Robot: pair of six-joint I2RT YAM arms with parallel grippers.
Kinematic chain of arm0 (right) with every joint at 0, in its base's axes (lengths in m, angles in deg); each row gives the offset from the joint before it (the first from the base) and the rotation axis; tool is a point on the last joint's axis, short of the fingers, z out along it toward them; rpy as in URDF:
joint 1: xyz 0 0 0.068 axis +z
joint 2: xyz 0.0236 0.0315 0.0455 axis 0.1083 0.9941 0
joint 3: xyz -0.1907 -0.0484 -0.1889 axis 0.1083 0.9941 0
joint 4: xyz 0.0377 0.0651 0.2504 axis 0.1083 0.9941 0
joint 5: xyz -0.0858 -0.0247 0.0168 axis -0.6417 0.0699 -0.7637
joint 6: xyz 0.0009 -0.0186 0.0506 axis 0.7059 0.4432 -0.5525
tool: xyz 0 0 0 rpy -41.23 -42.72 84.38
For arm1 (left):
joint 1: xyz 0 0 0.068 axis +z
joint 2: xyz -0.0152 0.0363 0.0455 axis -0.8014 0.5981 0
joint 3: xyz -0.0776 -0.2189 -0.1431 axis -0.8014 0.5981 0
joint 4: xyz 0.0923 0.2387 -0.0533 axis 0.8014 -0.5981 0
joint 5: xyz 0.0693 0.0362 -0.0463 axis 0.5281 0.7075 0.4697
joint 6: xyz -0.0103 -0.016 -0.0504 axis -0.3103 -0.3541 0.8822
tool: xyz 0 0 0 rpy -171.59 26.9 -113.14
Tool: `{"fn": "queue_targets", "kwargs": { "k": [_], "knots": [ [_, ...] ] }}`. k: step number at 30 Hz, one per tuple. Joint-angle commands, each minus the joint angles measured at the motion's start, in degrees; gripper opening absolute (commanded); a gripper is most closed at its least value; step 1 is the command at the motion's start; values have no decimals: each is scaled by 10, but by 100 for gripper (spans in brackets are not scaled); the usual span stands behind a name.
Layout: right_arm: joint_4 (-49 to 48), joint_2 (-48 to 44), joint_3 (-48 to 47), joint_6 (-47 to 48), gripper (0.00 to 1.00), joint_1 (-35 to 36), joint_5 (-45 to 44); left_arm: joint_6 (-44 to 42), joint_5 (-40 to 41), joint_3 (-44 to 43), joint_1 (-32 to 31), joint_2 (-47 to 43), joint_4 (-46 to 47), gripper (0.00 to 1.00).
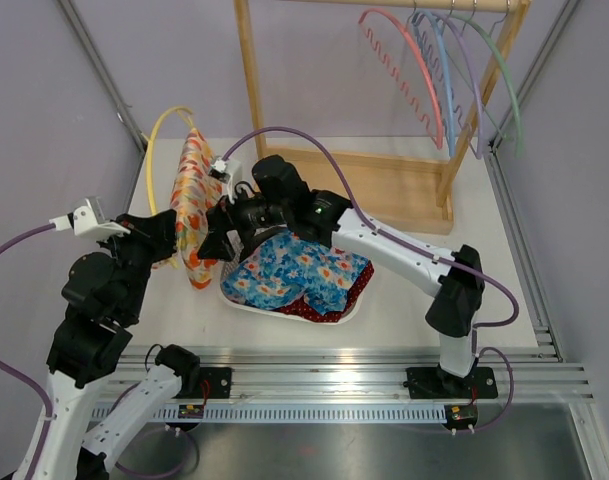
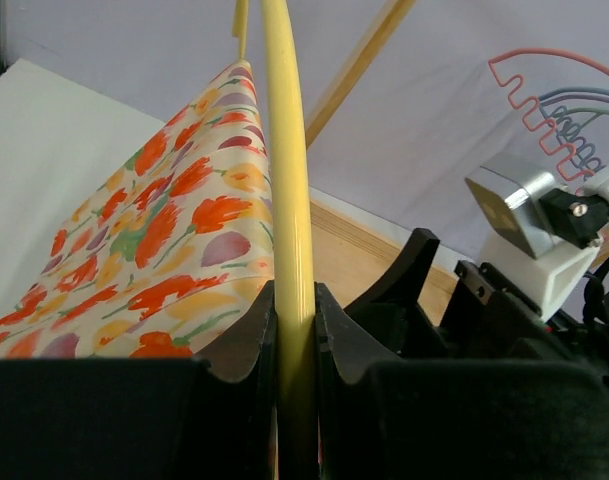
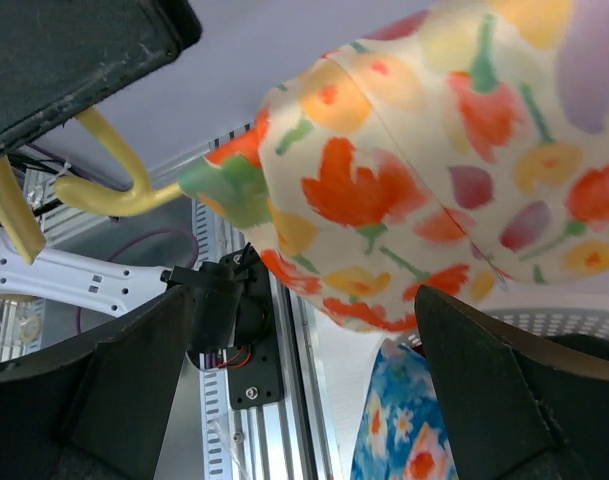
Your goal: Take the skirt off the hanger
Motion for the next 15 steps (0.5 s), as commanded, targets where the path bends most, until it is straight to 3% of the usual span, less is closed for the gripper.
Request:
{"fn": "queue_targets", "kwargs": {
  "k": [1, 6, 8, 10, 11, 12, 14, 15],
  "knots": [
    [-19, 24, -42, 17, 99, 41, -41, 24, 11, 6, 1, -19, 69, 0],
    [2, 55, -77, 39, 100, 59, -137, 37, -7, 14, 1, -26, 61, 0],
    [5, 62, -84, 48, 88, 60, -161, 38, -9, 16, 1, -32, 56, 0],
    [8, 63, -90, 69, 60, 59, -164, 36, -7, 17, 1, -37, 54, 0],
    [11, 61, -92, 74, 31, 59, -161, 34, -5, 20, 1, -42, 48, 0],
    [12, 58, -92, 81, 17, 59, -160, 32, -1, 22, 1, -44, 46, 0],
    [18, 49, -97, 90, 0, 59, -165, 25, 3, 26, 1, -49, 39, 0],
    [28, 47, -100, 102, 0, 58, -172, 20, 14, 28, 1, -55, 34, 0]
  ]
}}
